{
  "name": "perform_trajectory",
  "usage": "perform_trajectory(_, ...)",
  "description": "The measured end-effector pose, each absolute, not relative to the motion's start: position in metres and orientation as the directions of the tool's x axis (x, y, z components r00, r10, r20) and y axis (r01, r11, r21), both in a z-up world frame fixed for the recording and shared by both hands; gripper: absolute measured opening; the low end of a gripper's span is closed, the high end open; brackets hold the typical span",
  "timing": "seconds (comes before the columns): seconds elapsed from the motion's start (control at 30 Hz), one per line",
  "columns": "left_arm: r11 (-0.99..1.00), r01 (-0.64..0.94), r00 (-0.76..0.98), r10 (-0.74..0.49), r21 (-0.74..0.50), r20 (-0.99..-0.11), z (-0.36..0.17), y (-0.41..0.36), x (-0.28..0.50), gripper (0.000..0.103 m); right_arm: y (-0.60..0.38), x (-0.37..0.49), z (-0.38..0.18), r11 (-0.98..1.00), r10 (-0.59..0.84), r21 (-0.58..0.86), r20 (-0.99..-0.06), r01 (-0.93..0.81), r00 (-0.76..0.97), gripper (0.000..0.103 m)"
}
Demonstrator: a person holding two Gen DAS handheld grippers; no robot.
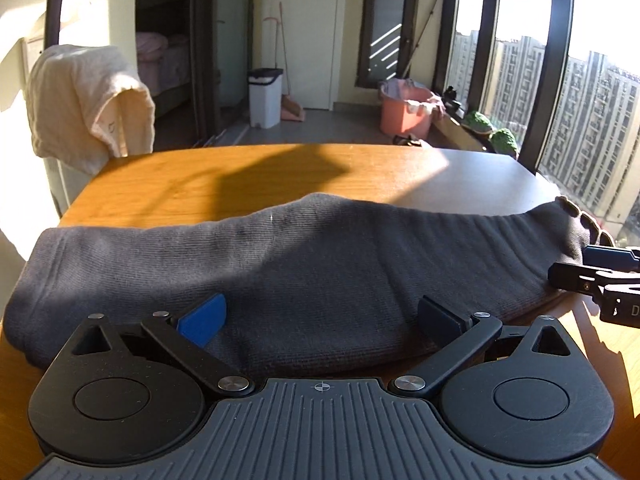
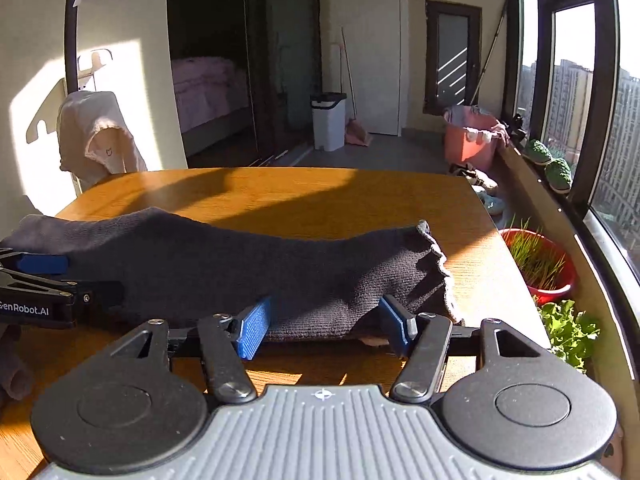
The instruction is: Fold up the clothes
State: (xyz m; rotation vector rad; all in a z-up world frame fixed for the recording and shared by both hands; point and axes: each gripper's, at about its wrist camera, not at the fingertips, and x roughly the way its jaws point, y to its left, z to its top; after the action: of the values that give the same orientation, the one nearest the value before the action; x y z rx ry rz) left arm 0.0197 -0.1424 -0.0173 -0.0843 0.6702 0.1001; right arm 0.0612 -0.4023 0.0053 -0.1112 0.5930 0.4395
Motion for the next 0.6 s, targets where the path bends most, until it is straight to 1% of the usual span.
perform_trajectory(0.07,0.992,-0.12,0.779,0.068,-0.042,-0.624,-0.017,-0.143,0.02,0.103,-0.399,0.058,0.004,0.899,0.361,-0.005,-0.558,-0.438,0.747,0.068)
perform_trajectory(0.33,0.992,-0.118,0.779,0.071,-0.034,-0.623,-0.018,-0.143,0.021,0.103,-0.401,0.059,0.005,0.9,0.364,0.004,-0.557,-0.436,0.747,0.071)
perform_trajectory(0.43,0.993,-0.117,0.781,0.073,-0.03,-0.62,-0.019,-0.143,0.021,0.103,-0.403,0.057,0.005,0.905,0.361,0.014,-0.553,-0.425,0.751,0.074)
perform_trajectory(0.5,0.993,-0.117,0.784,0.073,-0.031,-0.617,-0.019,-0.143,0.021,0.103,-0.406,0.055,0.005,0.908,0.362,0.025,-0.55,-0.418,0.753,0.081)
perform_trajectory(0.6,0.993,-0.116,0.787,0.073,-0.03,-0.613,-0.019,-0.142,0.02,0.103,-0.41,0.05,0.005,0.917,0.359,0.063,-0.559,-0.393,0.748,0.089)
